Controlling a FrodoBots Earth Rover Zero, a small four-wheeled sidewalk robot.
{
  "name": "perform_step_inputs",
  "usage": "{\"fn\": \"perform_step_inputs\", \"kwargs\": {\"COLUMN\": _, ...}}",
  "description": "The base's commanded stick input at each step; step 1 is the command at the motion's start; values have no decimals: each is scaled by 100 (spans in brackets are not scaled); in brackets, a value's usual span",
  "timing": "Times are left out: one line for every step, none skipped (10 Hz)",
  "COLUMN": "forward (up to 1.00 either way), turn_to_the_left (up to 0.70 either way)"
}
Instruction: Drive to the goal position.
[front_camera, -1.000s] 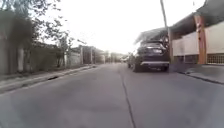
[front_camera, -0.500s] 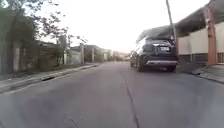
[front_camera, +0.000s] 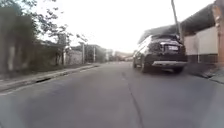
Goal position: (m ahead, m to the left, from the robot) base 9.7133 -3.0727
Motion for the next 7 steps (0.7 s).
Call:
{"fn": "perform_step_inputs", "kwargs": {"forward": 100, "turn_to_the_left": -22}}
{"fn": "perform_step_inputs", "kwargs": {"forward": 100, "turn_to_the_left": -40}}
{"fn": "perform_step_inputs", "kwargs": {"forward": 100, "turn_to_the_left": -40}}
{"fn": "perform_step_inputs", "kwargs": {"forward": 100, "turn_to_the_left": -20}}
{"fn": "perform_step_inputs", "kwargs": {"forward": 100, "turn_to_the_left": 0}}
{"fn": "perform_step_inputs", "kwargs": {"forward": 100, "turn_to_the_left": 0}}
{"fn": "perform_step_inputs", "kwargs": {"forward": 100, "turn_to_the_left": 0}}
